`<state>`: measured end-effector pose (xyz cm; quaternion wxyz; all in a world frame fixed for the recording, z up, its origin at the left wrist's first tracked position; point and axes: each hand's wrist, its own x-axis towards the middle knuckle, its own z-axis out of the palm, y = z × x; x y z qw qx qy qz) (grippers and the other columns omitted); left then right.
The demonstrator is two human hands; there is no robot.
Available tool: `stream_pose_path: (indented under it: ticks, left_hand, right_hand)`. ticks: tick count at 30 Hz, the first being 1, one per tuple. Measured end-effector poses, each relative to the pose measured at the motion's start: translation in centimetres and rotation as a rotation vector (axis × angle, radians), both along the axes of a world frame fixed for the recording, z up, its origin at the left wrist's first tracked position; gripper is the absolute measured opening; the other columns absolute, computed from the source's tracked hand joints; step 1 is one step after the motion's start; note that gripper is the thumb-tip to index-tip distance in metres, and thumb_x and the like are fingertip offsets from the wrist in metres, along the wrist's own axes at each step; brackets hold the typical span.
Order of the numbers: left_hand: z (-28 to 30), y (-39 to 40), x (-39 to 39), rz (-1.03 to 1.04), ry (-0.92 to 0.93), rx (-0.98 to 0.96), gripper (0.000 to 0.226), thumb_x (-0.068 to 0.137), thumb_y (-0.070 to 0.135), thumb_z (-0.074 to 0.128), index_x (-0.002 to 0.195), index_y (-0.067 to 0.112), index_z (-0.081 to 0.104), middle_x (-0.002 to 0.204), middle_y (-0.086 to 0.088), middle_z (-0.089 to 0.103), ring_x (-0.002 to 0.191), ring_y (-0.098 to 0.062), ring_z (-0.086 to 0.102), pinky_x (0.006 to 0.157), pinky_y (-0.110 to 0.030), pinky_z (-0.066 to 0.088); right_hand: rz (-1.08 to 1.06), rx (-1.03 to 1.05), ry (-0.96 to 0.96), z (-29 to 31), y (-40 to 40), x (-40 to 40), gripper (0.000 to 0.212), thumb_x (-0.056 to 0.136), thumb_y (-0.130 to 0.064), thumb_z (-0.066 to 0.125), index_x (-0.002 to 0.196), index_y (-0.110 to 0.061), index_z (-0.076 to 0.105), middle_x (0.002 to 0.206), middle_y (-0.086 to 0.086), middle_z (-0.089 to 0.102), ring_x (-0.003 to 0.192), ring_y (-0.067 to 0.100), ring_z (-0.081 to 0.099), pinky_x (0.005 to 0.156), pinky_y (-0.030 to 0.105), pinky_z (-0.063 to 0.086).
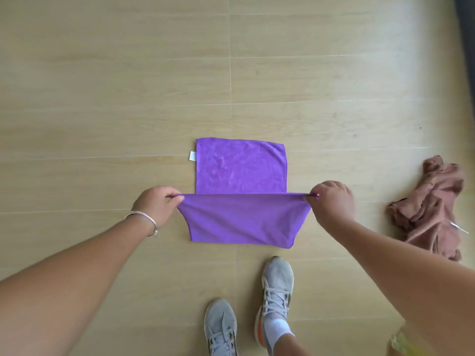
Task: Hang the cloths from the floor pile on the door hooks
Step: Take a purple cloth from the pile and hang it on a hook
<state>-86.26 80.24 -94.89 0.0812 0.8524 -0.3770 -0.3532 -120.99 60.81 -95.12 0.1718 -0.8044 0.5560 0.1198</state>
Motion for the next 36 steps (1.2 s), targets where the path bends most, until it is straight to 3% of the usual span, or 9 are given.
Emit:
stream_pose_path:
  ticks: [9, 12, 15, 19, 23, 26, 28, 32, 36]
  left_hand:
    - [-18.4, -15.4, 7.4, -0.033, -0.185, -0.041, 0.011, 0.085, 0.031, 0.067, 0.080, 0.022, 0.070, 0.098, -0.009, 0.068, 0.091, -0.030, 0.060, 0.075, -0.030, 0.043]
    - [-24.1, -18.2, 9.3, -0.068, -0.253, -0.090, 0.009, 0.084, 0.030, 0.066, 0.081, 0.023, 0.070, 0.097, -0.007, 0.057, 0.093, -0.031, 0.057, 0.079, -0.036, 0.047]
    - [-27.8, -18.6, 9.5, -0.031, -0.338, -0.274, 0.007, 0.082, 0.026, 0.066, 0.077, 0.021, 0.067, 0.088, -0.002, 0.054, 0.088, -0.029, 0.054, 0.069, -0.034, 0.044]
    - [-28.6, -19.0, 9.7, -0.088, -0.440, -0.397, 0.006, 0.084, 0.025, 0.063, 0.081, 0.019, 0.063, 0.085, -0.005, 0.056, 0.086, -0.033, 0.054, 0.067, -0.037, 0.045]
    - [-25.4, -20.6, 9.3, -0.050, -0.456, -0.383, 0.029, 0.084, 0.019, 0.060, 0.113, 0.018, 0.060, 0.115, -0.013, 0.054, 0.107, -0.037, 0.051, 0.085, -0.045, 0.046]
    - [-23.4, -18.3, 5.3, -0.404, -0.477, -0.489, 0.043, 0.084, 0.027, 0.054, 0.126, 0.016, 0.057, 0.127, -0.012, 0.053, 0.111, -0.035, 0.053, 0.092, -0.046, 0.045]
    - [-23.8, -14.4, 1.9, -0.660, -0.467, -0.475, 0.056, 0.084, 0.041, 0.050, 0.134, 0.018, 0.054, 0.140, -0.013, 0.048, 0.124, -0.033, 0.049, 0.102, -0.050, 0.039]
    - [-26.4, -5.2, -3.2, -1.072, -0.412, -0.341, 0.081, 0.076, 0.064, 0.052, 0.145, 0.025, 0.038, 0.154, -0.012, 0.030, 0.141, -0.029, 0.030, 0.106, -0.057, 0.026]
    - [-27.7, -0.2, -3.0, -1.272, -0.410, -0.217, 0.090, 0.072, 0.070, 0.051, 0.146, 0.021, 0.037, 0.154, -0.011, 0.028, 0.141, -0.030, 0.027, 0.106, -0.057, 0.023]
  right_hand:
    - [0.035, -0.096, 0.036, -18.1, -14.7, 7.8, 0.025, 0.084, -0.041, 0.066, 0.097, -0.020, 0.074, 0.114, 0.008, 0.062, 0.119, 0.030, 0.046, 0.098, 0.038, 0.033]
    - [0.015, -0.149, -0.059, -23.8, -17.6, 9.1, 0.020, 0.083, -0.036, 0.068, 0.092, -0.019, 0.073, 0.112, 0.008, 0.063, 0.118, 0.030, 0.047, 0.097, 0.039, 0.034]
    - [-0.019, -0.212, -0.195, -27.3, -18.4, 9.1, 0.017, 0.085, -0.034, 0.066, 0.090, -0.018, 0.069, 0.110, 0.007, 0.061, 0.113, 0.030, 0.047, 0.094, 0.040, 0.035]
    - [-0.017, -0.306, -0.244, -28.2, -20.0, 9.3, 0.022, 0.087, -0.036, 0.063, 0.102, -0.020, 0.063, 0.112, 0.006, 0.058, 0.110, 0.030, 0.048, 0.093, 0.040, 0.036]
    - [0.047, -0.322, -0.322, -25.7, -19.2, 11.5, 0.037, 0.085, -0.023, 0.063, 0.121, -0.017, 0.057, 0.127, 0.008, 0.052, 0.118, 0.031, 0.045, 0.100, 0.042, 0.034]
    - [0.482, -0.298, -0.335, -24.9, -14.1, 11.3, 0.045, 0.081, -0.023, 0.069, 0.124, -0.012, 0.060, 0.134, 0.014, 0.053, 0.128, 0.036, 0.046, 0.108, 0.048, 0.033]
    - [0.723, -0.252, -0.295, -25.5, -9.7, 9.5, 0.055, 0.081, -0.035, 0.070, 0.130, -0.015, 0.059, 0.141, 0.015, 0.049, 0.135, 0.036, 0.041, 0.109, 0.057, 0.032]
    - [1.053, -0.102, -0.140, -26.5, -2.7, 4.4, 0.081, 0.078, -0.066, 0.058, 0.144, -0.020, 0.044, 0.152, 0.012, 0.036, 0.141, 0.034, 0.031, 0.109, 0.059, 0.030]
    - [1.249, -0.113, -0.035, -26.7, 0.1, 0.5, 0.089, 0.077, -0.073, 0.049, 0.147, -0.020, 0.038, 0.153, 0.011, 0.034, 0.141, 0.031, 0.032, 0.105, 0.055, 0.023]
